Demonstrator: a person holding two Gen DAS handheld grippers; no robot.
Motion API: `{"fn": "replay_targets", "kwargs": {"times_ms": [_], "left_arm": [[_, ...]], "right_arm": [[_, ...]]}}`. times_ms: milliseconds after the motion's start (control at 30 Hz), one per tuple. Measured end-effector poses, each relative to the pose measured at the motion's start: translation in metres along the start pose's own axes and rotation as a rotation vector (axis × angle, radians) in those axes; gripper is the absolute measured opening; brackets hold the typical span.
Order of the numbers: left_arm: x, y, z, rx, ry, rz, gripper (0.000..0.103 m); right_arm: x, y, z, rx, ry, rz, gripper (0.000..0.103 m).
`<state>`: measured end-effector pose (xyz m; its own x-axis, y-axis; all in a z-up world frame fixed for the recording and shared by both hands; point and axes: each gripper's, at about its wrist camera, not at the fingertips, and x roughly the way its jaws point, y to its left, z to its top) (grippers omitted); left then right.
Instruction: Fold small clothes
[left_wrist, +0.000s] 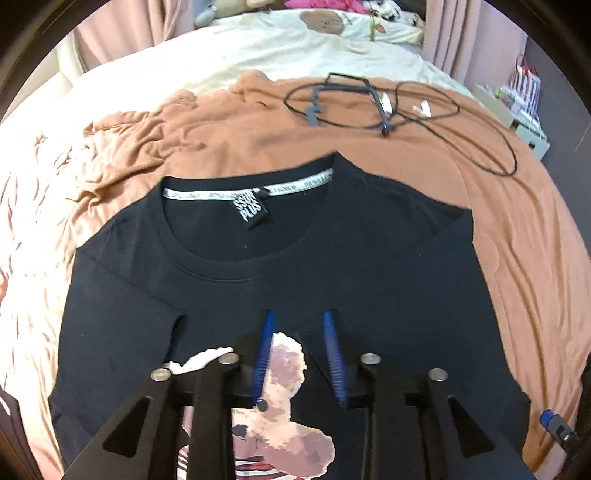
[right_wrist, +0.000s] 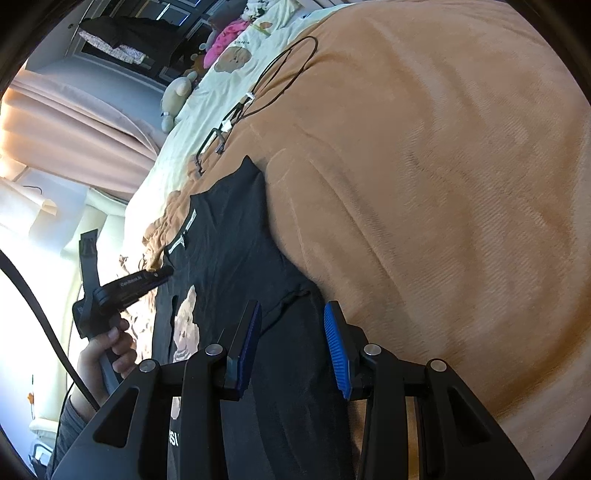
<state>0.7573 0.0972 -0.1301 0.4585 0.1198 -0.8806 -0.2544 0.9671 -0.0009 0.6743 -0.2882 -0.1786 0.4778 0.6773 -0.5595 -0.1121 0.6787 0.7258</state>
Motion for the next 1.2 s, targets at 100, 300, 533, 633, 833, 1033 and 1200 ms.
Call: {"fn": "replay_targets", "kwargs": {"times_ms": [100,300,533,633,833,1033,1200], "left_arm": [[-0.004,0.005,-0.004,-0.005,-0.001,-0.021,0.035],[-0.003,0.001,-0.029,0.001,0.018,-0.097,0.035],[0.002,-0.014,-0.053,0.029,0.043,-0.179,0.035],[0.008,-0.021,-0.063,0.044,0.068,-0.191,0.035],[0.024,-0.025,-0.071,0.048,0.118,-0.159,0.035],[0.02,-0.02,-0.074,0.028,0.13,-0.15,0.035],[-0.01,-0.005,-0.084,0.018,0.115,-0.16,0.035]], "right_arm": [[0.002,0.005,0.0,-0.024,0.004,0.013,0.033],[0.009,0.015,-0.005,-0.07,0.007,0.014,0.033],[0.026,0.028,-0.012,-0.135,0.019,0.027,0.033],[0.039,0.02,-0.01,-0.109,0.023,0.007,0.033],[0.043,0.004,-0.003,-0.051,-0.021,-0.046,0.033],[0.038,0.013,-0.009,-0.061,-0.026,-0.08,0.03],[0.014,0.023,-0.015,-0.071,-0.068,-0.072,0.03]]}}
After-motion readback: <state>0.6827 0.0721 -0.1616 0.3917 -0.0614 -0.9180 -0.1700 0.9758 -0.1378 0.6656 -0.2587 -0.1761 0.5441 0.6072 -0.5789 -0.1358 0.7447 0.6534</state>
